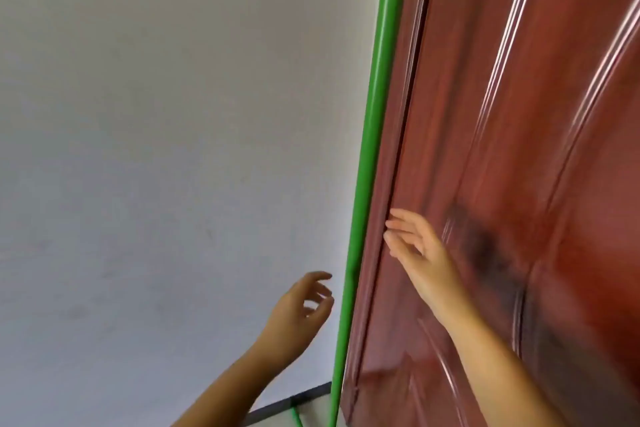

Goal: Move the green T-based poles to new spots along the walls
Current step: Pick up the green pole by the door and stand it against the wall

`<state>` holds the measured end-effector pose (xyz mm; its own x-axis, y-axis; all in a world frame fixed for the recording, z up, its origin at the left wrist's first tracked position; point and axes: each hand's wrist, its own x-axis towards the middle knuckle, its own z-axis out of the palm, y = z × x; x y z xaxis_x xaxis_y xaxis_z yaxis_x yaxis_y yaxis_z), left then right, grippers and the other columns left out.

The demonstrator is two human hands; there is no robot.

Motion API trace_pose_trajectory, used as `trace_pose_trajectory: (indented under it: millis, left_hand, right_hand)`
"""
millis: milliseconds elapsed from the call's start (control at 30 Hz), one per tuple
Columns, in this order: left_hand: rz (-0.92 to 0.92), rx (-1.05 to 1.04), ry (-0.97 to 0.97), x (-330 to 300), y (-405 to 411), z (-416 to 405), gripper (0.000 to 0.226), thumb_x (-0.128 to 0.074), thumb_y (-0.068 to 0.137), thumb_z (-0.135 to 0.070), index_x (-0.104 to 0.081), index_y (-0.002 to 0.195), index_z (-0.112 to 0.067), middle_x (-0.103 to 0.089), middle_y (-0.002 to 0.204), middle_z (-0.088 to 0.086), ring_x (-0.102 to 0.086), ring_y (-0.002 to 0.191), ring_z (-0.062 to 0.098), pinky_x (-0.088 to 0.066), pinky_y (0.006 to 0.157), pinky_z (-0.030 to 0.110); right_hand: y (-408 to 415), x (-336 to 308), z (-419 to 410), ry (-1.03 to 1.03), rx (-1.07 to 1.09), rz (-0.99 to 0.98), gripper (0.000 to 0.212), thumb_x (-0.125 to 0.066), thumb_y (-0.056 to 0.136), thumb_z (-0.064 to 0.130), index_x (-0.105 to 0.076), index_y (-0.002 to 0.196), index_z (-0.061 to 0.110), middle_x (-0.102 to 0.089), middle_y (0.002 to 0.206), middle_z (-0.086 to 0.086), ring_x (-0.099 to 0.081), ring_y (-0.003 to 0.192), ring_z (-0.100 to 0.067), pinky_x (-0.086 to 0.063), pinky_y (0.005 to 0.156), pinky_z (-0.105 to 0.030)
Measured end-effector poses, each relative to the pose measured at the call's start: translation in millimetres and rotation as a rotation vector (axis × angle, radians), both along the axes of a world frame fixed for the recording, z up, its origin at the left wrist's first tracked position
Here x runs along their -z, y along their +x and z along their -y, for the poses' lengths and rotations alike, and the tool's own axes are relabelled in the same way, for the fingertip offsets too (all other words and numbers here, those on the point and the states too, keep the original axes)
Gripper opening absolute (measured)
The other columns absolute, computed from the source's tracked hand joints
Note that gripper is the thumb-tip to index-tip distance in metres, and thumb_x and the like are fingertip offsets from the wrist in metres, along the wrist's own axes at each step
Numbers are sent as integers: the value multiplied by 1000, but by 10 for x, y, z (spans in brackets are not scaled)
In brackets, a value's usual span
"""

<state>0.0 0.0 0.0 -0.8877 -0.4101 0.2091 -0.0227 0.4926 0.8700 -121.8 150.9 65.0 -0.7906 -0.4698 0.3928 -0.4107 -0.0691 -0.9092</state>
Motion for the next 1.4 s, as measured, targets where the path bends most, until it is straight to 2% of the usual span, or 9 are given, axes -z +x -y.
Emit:
trace_pose_trajectory:
  millis: [100, 233, 400, 533, 633, 733, 1033, 1233, 1400]
  left_hand:
    - [62, -57, -22, 28, -367, -54, 46, -59, 84, -28, -38, 126, -28, -51, 119, -1, -51, 99, 5, -43, 86, 19]
    - [203, -23, -23, 126, -650, -116, 54, -58, 85, -32, -34, 132, -18, -48, 135, 7, -49, 120, 18, -40, 95, 30]
    - [258, -12, -27, 197, -722, -68, 44, -52, 89, -28, -34, 127, -15, -54, 132, 12, -54, 116, 28, -44, 91, 36]
    - [269, -66, -16, 200, -652, -9, 35, -49, 91, -22, -35, 122, -13, -57, 124, 17, -56, 110, 32, -47, 89, 40]
    - [269, -132, -62, 218, -527, 55, 27, -48, 91, -21, -39, 115, -13, -60, 116, 18, -58, 105, 34, -49, 87, 44]
    - [244, -205, -39, 252, -330, 130, 24, -47, 91, -21, -40, 114, -15, -61, 113, 17, -58, 104, 33, -48, 87, 43]
    - [186, -487, 71, 307, 453, 474, 27, -51, 89, -22, -42, 114, -19, -63, 114, 12, -60, 104, 28, -50, 90, 41]
    - [206, -671, 70, 314, 1236, 721, 26, -53, 88, -25, -43, 112, -19, -64, 110, 10, -62, 101, 26, -53, 88, 43]
    - [207, -807, 90, 313, 1948, 893, 27, -53, 89, -22, -44, 114, -18, -65, 113, 10, -62, 104, 24, -51, 88, 38]
  right_hand:
    - [-101, -88, 273, 125, -61, -11, 38, -59, 83, 25, -42, 116, 37, -53, 114, 14, -51, 109, -2, -40, 89, -18]
    - [-226, 12, 500, 155, -153, 35, 37, -57, 85, 21, -44, 115, 39, -60, 117, 6, -58, 103, 0, -47, 88, -24]
    - [-270, 102, 637, 109, -208, 50, 34, -50, 89, 17, -42, 118, 32, -64, 102, 8, -64, 102, -15, -48, 88, -32]
    - [-197, 79, 720, 119, -290, 52, 38, -48, 90, 18, -39, 125, 31, -64, 101, 7, -65, 100, -12, -49, 83, -30]
    - [-101, 56, 790, 132, -344, 47, 40, -48, 90, 19, -38, 127, 31, -63, 102, 5, -65, 100, -11, -50, 87, -34]
    - [41, 35, 913, 153, -426, 21, 43, -48, 90, 20, -35, 129, 30, -63, 104, 6, -65, 98, -9, -51, 88, -30]
    - [672, 55, 1518, 145, -732, -52, 42, -48, 89, 21, -34, 127, 27, -63, 98, 0, -66, 94, -14, -53, 87, -31]
    - [1372, 53, 1967, 138, -938, -94, 52, -50, 77, 41, -35, 125, 26, -62, 91, -1, -67, 89, -14, -53, 84, -33]
    - [2037, 66, 2319, 144, -1102, -139, 44, -50, 86, 29, -33, 126, 24, -62, 93, -4, -67, 88, -13, -54, 84, -31]
